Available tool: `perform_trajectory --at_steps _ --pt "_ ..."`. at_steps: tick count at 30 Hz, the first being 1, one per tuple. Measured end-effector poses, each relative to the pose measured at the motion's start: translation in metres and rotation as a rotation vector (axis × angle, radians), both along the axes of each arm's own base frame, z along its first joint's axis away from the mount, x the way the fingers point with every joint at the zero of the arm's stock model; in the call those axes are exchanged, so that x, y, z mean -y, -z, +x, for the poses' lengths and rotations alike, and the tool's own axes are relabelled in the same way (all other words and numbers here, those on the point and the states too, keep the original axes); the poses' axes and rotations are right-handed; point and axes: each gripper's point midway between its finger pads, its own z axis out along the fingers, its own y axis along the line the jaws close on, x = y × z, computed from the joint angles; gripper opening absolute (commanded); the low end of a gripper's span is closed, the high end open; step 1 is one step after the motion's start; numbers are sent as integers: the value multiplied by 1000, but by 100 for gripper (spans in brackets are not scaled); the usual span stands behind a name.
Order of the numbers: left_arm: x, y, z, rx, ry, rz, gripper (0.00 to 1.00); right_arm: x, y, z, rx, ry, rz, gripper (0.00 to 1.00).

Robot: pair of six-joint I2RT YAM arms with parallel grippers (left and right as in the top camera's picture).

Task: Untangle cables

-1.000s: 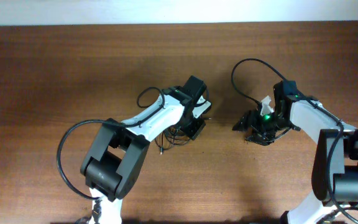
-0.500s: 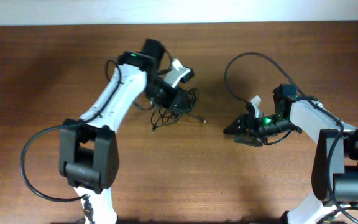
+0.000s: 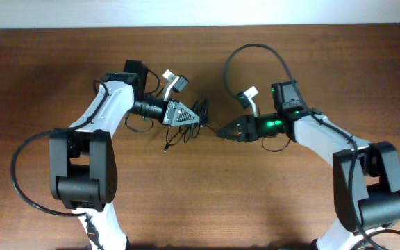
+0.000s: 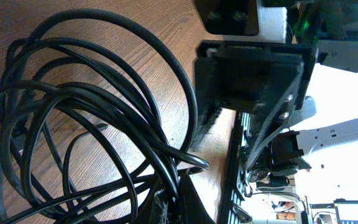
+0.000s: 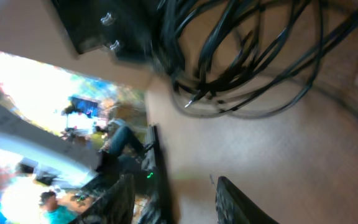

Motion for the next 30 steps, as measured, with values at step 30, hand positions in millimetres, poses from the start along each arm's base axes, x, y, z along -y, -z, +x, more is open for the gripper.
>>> perform_trajectory --at_steps 30 --pt "-3 5 0 0 -3 28 0 -41 38 67 58 475 -358 4"
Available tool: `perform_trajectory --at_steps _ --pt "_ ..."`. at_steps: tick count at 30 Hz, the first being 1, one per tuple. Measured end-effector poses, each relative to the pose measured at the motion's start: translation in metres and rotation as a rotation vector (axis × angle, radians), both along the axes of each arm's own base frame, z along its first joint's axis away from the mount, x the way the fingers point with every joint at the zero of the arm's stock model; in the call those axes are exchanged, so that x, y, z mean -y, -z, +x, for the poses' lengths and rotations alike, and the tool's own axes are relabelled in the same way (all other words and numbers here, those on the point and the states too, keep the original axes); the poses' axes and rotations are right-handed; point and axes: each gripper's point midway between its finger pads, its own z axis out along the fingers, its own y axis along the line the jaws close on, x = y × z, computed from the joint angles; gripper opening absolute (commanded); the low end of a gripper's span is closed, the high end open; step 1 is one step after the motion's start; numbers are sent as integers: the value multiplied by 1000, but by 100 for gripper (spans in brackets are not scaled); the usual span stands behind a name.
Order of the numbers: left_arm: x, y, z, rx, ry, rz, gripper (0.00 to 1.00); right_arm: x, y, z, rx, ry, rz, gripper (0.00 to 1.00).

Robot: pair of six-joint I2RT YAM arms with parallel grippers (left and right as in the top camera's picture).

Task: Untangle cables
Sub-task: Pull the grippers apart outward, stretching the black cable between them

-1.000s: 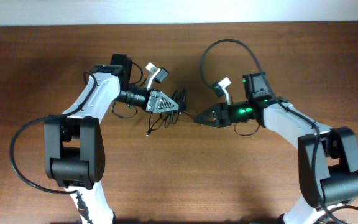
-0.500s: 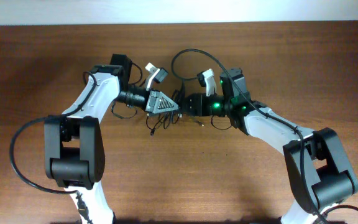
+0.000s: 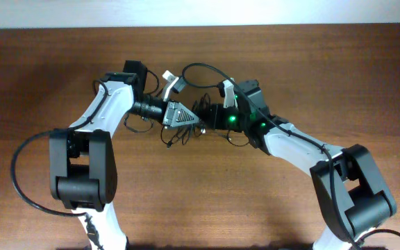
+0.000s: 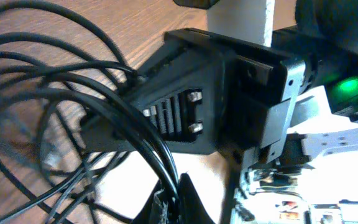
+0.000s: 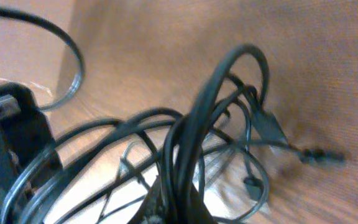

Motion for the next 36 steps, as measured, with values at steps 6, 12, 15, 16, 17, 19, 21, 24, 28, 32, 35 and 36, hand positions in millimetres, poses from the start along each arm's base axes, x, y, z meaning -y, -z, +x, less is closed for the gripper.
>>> perform_trajectory --at_steps 6,12,15,16,17,19,21,24,28,32,35,36 --pt "-45 61 25 -157 -259 465 0 63 -8 -24 -163 70 -111 4" --pt "-40 70 18 -259 -340 560 0 154 -21 -67 -297 181 -308 4" --pt "-20 62 12 -287 -306 490 0 192 -15 -79 -384 244 -343 4" --pt "-17 60 11 -293 -301 472 0 201 -14 -80 -402 263 -344 4" --pt "-15 58 11 -297 -298 455 0 208 -13 -83 -423 280 -349 4" --pt "-8 52 10 -305 -284 410 0 224 -8 -91 -475 318 -373 4" --pt "-26 57 19 -297 -334 444 0 261 2 -106 -532 391 -498 4" --pt "-46 53 25 -349 -394 404 0 271 4 -109 -530 397 -549 4" --pt "-96 63 40 -374 -537 351 0 305 8 -117 -549 482 -703 4" --pt "-118 88 23 -507 -634 210 0 319 8 -125 -582 542 -776 4" --pt "-121 89 17 -554 -657 87 4 317 7 -115 -557 576 -744 4" --pt "-123 88 17 -555 -663 76 20 313 7 -108 -534 566 -712 4"
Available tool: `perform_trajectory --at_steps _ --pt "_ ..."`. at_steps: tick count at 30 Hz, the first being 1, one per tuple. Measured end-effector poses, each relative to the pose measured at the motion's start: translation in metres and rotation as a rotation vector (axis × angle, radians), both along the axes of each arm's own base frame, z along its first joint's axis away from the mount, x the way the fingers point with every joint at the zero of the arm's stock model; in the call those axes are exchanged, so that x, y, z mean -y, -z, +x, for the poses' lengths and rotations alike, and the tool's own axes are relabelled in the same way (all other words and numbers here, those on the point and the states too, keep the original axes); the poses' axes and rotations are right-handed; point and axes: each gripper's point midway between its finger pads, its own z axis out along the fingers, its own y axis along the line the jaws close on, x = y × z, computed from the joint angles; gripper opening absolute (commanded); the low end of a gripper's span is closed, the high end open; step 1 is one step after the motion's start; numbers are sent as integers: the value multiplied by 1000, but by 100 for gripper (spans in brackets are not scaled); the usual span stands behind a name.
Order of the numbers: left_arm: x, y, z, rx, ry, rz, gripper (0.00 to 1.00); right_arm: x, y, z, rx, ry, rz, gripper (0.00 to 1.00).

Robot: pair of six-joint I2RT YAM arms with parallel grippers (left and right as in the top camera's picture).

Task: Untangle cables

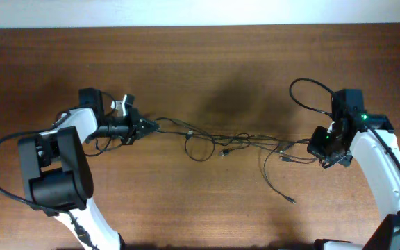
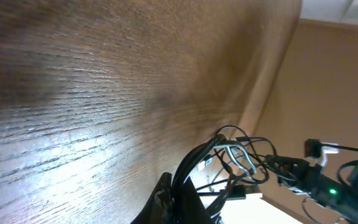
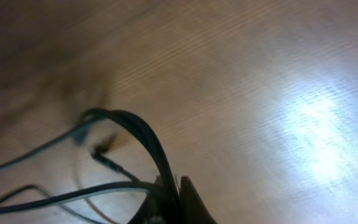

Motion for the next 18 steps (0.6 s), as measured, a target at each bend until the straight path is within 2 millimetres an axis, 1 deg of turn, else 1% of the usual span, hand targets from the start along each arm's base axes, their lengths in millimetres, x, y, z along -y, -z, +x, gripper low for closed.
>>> perform_trajectory --at_steps 1,2,3,4,5,6,7,9,12,14,15,17,18 --pt "-1 0 1 3 -4 0 38 -10 -3 14 61 -49 52 5" --pt "-11 1 4 9 -32 7 70 -14 -4 19 83 -75 80 12" --pt "-15 1 6 15 -37 15 95 -22 -7 24 112 -122 127 48" --pt "-19 2 6 9 -52 23 99 -32 -11 30 153 -181 189 79" --pt "-18 3 6 7 -50 29 99 -47 -16 33 189 -259 266 91" --pt "-17 4 6 4 -47 30 99 -56 -20 34 208 -301 312 95" --pt "-13 4 7 11 -36 33 99 -61 -22 34 218 -325 339 97" --pt "-4 3 8 26 -11 36 99 -69 -26 34 238 -363 381 97" --pt "7 3 9 48 19 40 99 -75 -29 35 253 -381 411 97" --pt "16 2 12 74 43 45 99 -83 -29 36 255 -401 435 97" --pt "20 2 12 81 53 46 99 -92 -28 37 258 -428 444 97" --pt "28 2 13 100 77 51 99 -126 -26 37 261 -533 476 97" --pt "29 2 13 100 81 54 99 -142 -25 36 260 -581 487 97"
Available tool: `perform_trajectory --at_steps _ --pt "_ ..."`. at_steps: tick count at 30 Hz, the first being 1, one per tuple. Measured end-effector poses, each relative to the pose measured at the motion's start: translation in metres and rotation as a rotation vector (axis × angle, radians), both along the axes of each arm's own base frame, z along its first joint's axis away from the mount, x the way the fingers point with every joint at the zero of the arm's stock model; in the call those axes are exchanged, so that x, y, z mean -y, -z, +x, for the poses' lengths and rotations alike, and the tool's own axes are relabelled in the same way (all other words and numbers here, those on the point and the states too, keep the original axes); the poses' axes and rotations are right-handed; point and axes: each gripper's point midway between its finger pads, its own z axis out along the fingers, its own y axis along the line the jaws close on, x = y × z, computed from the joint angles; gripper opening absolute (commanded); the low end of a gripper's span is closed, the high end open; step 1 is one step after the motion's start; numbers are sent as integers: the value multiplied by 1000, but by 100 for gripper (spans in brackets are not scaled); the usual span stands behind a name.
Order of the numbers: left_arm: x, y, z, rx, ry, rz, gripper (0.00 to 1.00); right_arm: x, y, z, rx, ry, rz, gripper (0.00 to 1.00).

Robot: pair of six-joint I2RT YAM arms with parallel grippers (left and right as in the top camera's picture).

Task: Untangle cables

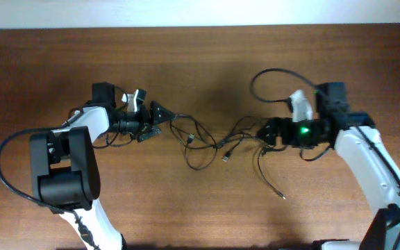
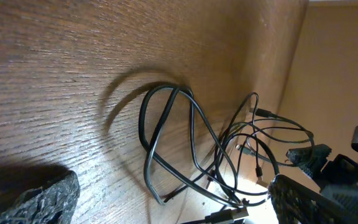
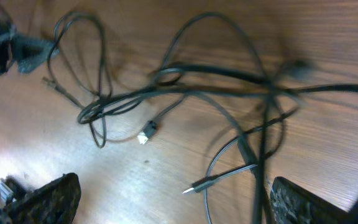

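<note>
Thin black cables (image 1: 210, 139) lie slack in loose loops on the wooden table (image 1: 200, 208), between my two grippers. My left gripper (image 1: 155, 114) is open at the left end of the tangle; in its wrist view the cables (image 2: 191, 143) lie ahead of the spread fingers (image 2: 39, 200), and the gripper (image 2: 173, 208) holds nothing. My right gripper (image 1: 264, 131) is open at the right end. Its wrist view shows the loops (image 3: 185, 93), a small white connector (image 3: 146, 132) and a plug tip (image 3: 197, 185) between the wide fingers (image 3: 48, 199); this gripper (image 3: 176, 202) is empty too.
One cable end (image 1: 278, 192) trails toward the front right of the tangle. The right arm's own black supply cable (image 1: 269, 75) arcs above its wrist. The table's back edge (image 1: 200, 28) meets a pale wall.
Both grippers were shut on the cables and far apart, with the strands stretched between them. Now both are open and closer together, and the cables lie slack on the table.
My left gripper held the bunched cables at mid-table, with my right gripper open beside them. Then the right was shut on the bundle next to the left. Then both were far apart with the cables drawn out. Now both have let go.
</note>
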Motion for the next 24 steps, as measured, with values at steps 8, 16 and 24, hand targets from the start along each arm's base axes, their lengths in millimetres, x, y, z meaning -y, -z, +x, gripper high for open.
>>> perform_trajectory --at_steps 8,16,24 --pt "0 1 0 -1 -1 7 99 -21 49 -28 -216 53 -226 86" --pt "-1 1 1 5 -2 10 99 8 -36 4 -148 257 -376 99" --pt "-1 1 1 5 -2 10 99 -53 -27 16 -201 266 -87 19"
